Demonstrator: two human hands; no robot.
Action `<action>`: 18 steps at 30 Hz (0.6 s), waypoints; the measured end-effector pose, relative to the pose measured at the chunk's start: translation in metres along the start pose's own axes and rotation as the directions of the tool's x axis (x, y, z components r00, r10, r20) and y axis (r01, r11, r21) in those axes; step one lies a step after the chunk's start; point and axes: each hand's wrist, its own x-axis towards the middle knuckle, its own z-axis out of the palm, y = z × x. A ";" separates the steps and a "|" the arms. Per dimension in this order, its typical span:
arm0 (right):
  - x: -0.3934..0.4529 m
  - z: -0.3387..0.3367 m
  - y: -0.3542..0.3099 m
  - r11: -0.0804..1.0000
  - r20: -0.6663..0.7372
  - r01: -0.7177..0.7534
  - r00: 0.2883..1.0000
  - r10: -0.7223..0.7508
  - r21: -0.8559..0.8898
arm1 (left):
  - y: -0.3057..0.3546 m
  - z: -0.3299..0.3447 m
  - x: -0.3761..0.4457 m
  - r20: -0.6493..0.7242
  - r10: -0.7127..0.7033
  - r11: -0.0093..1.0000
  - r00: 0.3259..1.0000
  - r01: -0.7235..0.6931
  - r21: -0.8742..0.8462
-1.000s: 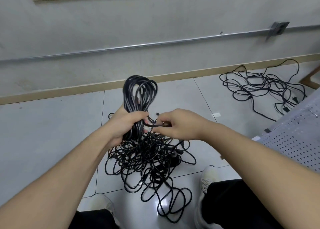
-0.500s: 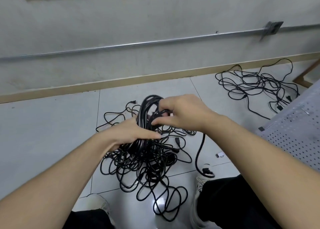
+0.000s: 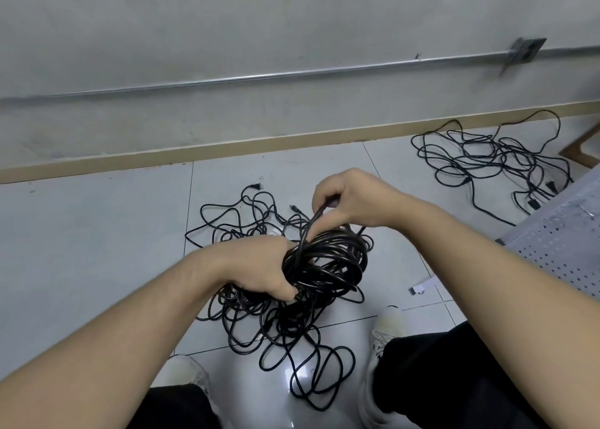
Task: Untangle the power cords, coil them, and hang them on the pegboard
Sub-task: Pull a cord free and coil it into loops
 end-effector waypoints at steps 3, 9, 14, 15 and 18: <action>0.004 0.001 0.015 0.942 -0.018 -0.039 0.999 0.047 0.335 | 0.006 -0.001 -0.008 -0.034 0.069 0.997 0.997 -0.070 -0.013; -0.002 0.017 0.039 0.840 0.213 -0.345 0.937 0.278 0.420 | 0.014 -0.009 -0.021 -0.141 0.161 0.969 0.977 -0.183 -0.168; 0.000 0.027 0.041 0.589 0.307 -0.409 0.913 0.270 0.697 | 0.014 -0.012 -0.025 -0.203 0.170 0.938 0.964 -0.221 -0.265; 0.003 0.030 0.042 0.542 0.317 -0.406 0.914 0.255 0.736 | 0.011 -0.013 -0.024 -0.238 0.163 0.929 0.958 -0.230 -0.290; 0.009 0.039 0.041 0.615 0.238 -0.382 0.922 0.306 0.690 | 0.008 -0.015 -0.023 -0.355 0.102 0.899 0.929 -0.239 -0.367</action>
